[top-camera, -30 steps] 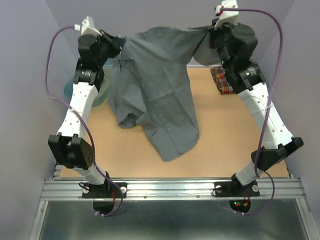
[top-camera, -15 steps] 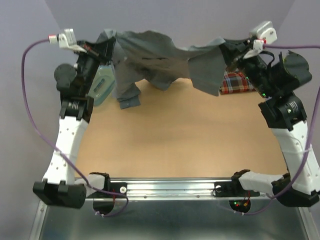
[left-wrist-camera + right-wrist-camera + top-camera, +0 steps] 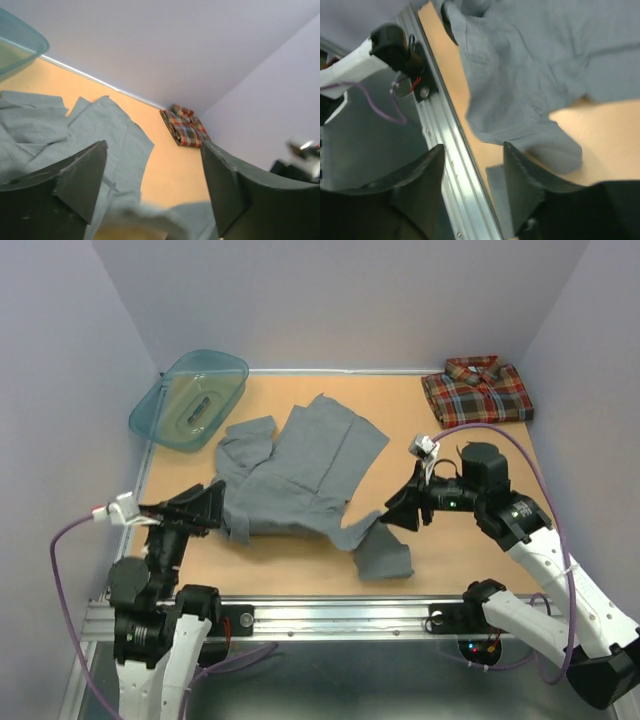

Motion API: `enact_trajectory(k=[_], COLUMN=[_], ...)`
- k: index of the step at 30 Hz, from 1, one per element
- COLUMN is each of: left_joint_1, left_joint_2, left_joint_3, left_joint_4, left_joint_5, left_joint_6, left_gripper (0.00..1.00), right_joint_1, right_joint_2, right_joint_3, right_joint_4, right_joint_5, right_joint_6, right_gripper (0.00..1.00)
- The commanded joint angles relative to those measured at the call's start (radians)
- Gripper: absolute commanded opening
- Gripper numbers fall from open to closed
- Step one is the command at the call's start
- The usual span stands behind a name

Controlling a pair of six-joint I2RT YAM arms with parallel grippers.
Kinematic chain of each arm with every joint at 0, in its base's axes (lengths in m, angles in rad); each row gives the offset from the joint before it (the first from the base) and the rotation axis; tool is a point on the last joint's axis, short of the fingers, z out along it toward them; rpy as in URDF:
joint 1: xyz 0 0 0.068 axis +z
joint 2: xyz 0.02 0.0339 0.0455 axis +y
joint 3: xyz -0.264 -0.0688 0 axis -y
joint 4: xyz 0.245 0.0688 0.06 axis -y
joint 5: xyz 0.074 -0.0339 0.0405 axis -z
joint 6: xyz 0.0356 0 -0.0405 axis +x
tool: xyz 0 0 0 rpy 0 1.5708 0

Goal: Fold and stack the long sleeve shirts
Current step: Flatten the shirt out

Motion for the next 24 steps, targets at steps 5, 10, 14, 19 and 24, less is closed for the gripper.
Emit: enact_trajectory(k=[5, 10, 14, 19, 24], left_joint_1=[-0.003, -0.003, -0.003, -0.003, -0.003], left_joint_2=[-0.169, -0.044, 0.139, 0.294, 0.481], left_joint_3=[0.123, 0.155, 0.108, 0.051, 0.052], left_joint_4=[-0.366, -0.415, -0.428, -0.338, -0.256], left_joint_5=[-0.277, -0.240, -0.150, -0.145, -0.246], left_joint_6=[-0.101, -0.107, -0.087, -0.058, 0.041], left_gripper=[0.89, 0.89, 0.89, 0.89, 0.89], right_joint_1=[0.003, 0.003, 0.002, 0.002, 0.003], right_joint_2=[-0.048, 0.074, 0.220, 0.372, 0.635], right_joint_3=[-0.101, -0.035, 0.020, 0.051, 0.178], right_joint_4=[-0.099, -0.101, -0.092, 0.039, 0.144], right_joint_5=[-0.003, 0.158, 0.504, 0.661, 0.738], right_joint_6=[0.109, 0.096, 0.118, 0.118, 0.144], right_gripper=[0.82, 0.85, 0.85, 0.77, 0.64])
